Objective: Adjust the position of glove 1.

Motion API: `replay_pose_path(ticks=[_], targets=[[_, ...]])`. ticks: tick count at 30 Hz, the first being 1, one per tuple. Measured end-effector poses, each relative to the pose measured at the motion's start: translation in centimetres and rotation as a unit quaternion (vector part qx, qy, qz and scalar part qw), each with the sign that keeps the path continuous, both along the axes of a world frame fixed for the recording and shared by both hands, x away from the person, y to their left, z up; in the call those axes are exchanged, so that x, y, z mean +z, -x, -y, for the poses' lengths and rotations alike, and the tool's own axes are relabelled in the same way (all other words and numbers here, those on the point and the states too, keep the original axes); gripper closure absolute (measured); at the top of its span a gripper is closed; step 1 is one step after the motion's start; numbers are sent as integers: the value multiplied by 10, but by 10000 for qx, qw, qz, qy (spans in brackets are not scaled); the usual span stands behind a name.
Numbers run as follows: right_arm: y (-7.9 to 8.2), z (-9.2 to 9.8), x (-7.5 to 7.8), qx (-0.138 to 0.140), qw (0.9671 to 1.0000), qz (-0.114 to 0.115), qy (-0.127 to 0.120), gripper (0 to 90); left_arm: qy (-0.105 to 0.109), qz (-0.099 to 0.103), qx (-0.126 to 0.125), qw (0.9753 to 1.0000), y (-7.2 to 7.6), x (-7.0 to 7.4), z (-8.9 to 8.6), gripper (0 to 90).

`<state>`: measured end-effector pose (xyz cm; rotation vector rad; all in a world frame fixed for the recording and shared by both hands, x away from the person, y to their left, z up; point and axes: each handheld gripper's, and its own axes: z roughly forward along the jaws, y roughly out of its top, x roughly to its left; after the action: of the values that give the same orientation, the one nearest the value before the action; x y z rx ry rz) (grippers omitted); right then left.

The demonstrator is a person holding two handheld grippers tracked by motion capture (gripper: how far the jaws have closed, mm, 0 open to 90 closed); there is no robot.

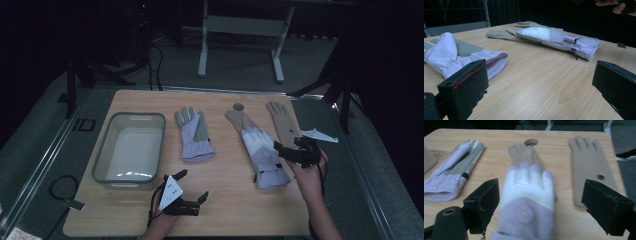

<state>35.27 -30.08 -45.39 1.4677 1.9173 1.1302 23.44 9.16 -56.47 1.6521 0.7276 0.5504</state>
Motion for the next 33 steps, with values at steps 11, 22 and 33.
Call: replay_pose_path(ticks=[11,22,33], targets=[[-23,-56,5,609,9979,-19,237,234,17,-1,-19,10000,0,0,0,2],[-43,-113,6,1093,9934,-2,348,330,27,-3,-44,10000,0,0,0,1],[-69,-180,-11,1712,9840,-164,455,414,71,-17,-47,10000,-1,0,-1,2]])
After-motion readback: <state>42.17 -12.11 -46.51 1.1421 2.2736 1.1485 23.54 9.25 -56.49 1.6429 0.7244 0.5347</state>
